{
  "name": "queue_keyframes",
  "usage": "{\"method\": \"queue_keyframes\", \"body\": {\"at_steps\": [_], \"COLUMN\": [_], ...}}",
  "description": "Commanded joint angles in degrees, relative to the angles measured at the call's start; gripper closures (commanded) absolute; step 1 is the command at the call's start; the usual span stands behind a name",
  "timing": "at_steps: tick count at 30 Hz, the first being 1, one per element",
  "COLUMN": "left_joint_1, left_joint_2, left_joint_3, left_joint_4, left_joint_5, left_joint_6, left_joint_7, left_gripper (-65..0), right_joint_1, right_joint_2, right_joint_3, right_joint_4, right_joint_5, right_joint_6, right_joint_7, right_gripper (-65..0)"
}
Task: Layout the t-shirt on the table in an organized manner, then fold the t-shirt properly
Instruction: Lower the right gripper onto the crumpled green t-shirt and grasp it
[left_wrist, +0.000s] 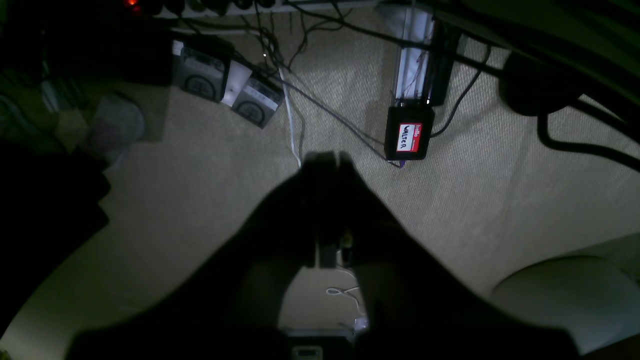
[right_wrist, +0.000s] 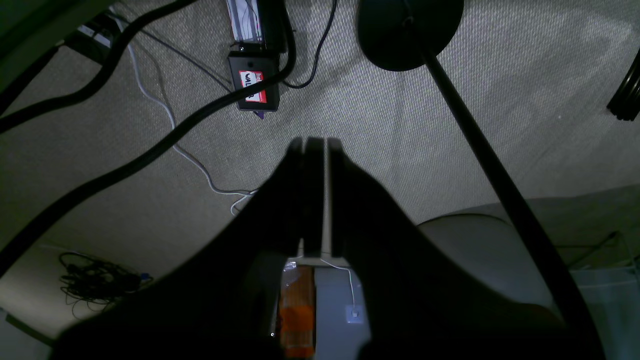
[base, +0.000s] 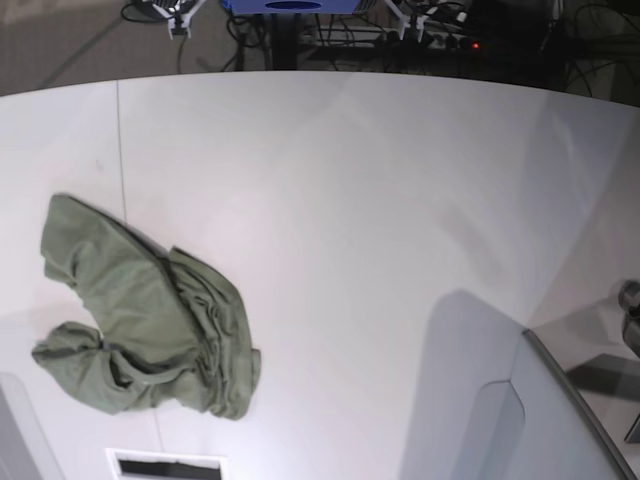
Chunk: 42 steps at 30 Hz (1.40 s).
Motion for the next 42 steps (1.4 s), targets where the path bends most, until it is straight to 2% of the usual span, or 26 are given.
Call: {"method": "queue_keyframes", "body": {"at_steps": [1,13,18,21,24,30,36,42], "left_joint_1": [0.68,0.86,4.73,7.63,12.11,25.04,37.26,43.06], "left_joint_2": [-0.11,-0.11,-0.11,-1.34,-3.27,-6.35,-7.41,-9.52], "left_joint_3": [0.29,-0.06,-0.14,0.47,-0.06,-0.14,-0.32,-0.32], "left_joint_4": [0.00,0.00,0.00,0.88,7.21,29.45,55.38,77.10], "left_joint_5": [0.05,0.05,0.40,0.58,0.05,0.05,-0.04,-0.04], "left_joint_6": [0.27,0.27,0.27,0.27,0.27,0.27,0.36,0.36], "left_joint_7": [0.03,-0.23,-12.37,-17.82,-19.84,-20.37,-20.28,-19.84], "left_gripper": [0.0,0.0,0.0,0.0,0.0,0.0,0.0,0.0], "right_joint_1": [-0.43,-0.43,-2.54,-7.11,-13.71,-28.04,-38.15,-43.60], "right_joint_2": [0.14,0.14,-0.04,-0.12,0.14,1.11,1.28,1.37], "right_joint_3": [-0.03,0.23,0.05,0.05,0.23,0.41,0.41,0.32], "right_joint_4": [-0.16,-0.16,1.25,5.82,15.05,42.21,70.17,95.49], "right_joint_5": [-0.14,0.12,0.03,0.03,0.03,0.03,-0.14,-0.23], "right_joint_6": [0.14,0.32,0.32,0.32,0.32,0.06,0.06,0.06], "right_joint_7": [-0.25,-0.25,-0.25,-0.34,-0.34,-1.48,-15.11,-19.77], "right_gripper": [-1.5,-0.8,-0.6,0.0,0.0,0.0,0.0,0.0]}}
